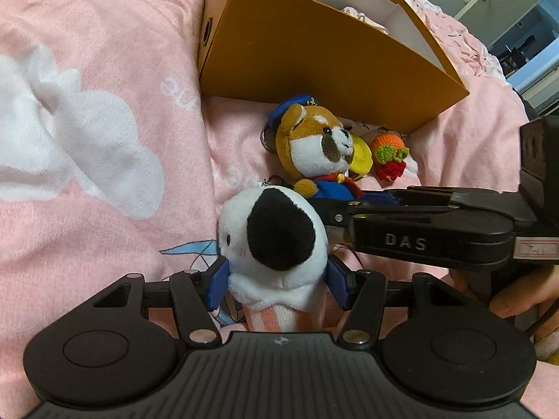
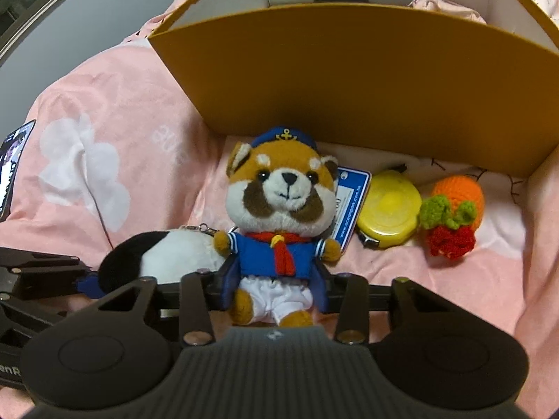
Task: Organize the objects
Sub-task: 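Grasp the white panda plush with the left gripper while the right gripper grasps the raccoon plush, then lift the panda plush with the left gripper while the right gripper lifts the raccoon plush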
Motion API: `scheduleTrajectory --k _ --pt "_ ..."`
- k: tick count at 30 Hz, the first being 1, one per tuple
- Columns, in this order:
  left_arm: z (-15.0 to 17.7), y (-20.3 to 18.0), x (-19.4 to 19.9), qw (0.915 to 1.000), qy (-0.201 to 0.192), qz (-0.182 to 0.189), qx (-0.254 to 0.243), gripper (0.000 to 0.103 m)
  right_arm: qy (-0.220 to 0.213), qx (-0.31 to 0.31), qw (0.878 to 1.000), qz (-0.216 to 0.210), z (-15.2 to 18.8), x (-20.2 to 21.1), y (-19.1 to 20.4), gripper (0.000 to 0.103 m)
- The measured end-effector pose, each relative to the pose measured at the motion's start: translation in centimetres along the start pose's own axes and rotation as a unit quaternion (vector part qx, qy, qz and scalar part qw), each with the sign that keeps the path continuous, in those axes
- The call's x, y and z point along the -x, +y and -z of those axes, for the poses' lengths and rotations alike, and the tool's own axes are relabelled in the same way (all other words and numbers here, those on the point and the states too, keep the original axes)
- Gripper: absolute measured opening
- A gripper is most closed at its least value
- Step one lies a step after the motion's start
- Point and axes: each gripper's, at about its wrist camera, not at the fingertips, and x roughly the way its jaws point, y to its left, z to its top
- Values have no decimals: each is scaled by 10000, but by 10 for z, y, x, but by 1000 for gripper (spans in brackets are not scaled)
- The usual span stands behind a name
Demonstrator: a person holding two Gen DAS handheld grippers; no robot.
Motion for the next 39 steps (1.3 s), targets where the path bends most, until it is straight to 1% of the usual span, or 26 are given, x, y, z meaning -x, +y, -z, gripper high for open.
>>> scheduleTrajectory --k 3,6,9,11,13,15,18,20,23,26,28,31,33,35,37,39 --pt "-1 -6 5 9998 -43 -41 -168 65 -190 54 9998 77 6 19 4 40" --pt "-3 -11 15 9994 -181 -26 -304 65 -511 275 9972 475 11 44 8 40" --pt "-8 -16 28 9981 -429 -78 -438 65 -724 259 9937 819 15 65 1 40" --pt "-15 -19 33 9970 -599 -166 -461 64 -656 225 9928 979 18 67 -4 40" --pt "-23 -22 33 9960 -727 -276 -434 64 -480 204 9931 1049 23 62 -8 40" --pt "-30 -24 28 9957 -778 -304 -411 65 -285 177 9936 1076 28 54 -8 40" --pt "-38 -27 5 9961 -643 -450 -391 65 -55 177 9943 1047 31 39 -8 41" --pt "-38 -25 -9 9964 -531 -551 -372 65 16 219 9939 1081 32 31 -7 42" --pt "-37 -18 -23 9974 -471 -485 -249 67 42 171 9945 1034 36 31 -11 44" --pt "-36 -14 -21 9975 -528 -403 -227 70 -8 75 9955 946 36 34 -14 46" --pt "-35 -11 -15 9975 -607 -292 -191 70 -83 31 9958 906 36 38 -15 48" --pt "-29 -6 -1 9972 -726 26 -167 72 -309 -38 9960 835 35 48 -17 52" --pt "-26 0 12 9965 -767 284 -144 72 -497 -161 9953 810 33 55 -21 53" --pt "-25 5 23 9960 -743 456 -172 72 -663 -352 9939 813 30 62 -27 53" --pt "-24 8 31 9957 -776 452 -246 72 -763 -534 9923 817 28 63 -33 53" --pt "-27 8 29 9959 -777 316 -342 72 -767 -725 9913 783 27 61 -39 53"
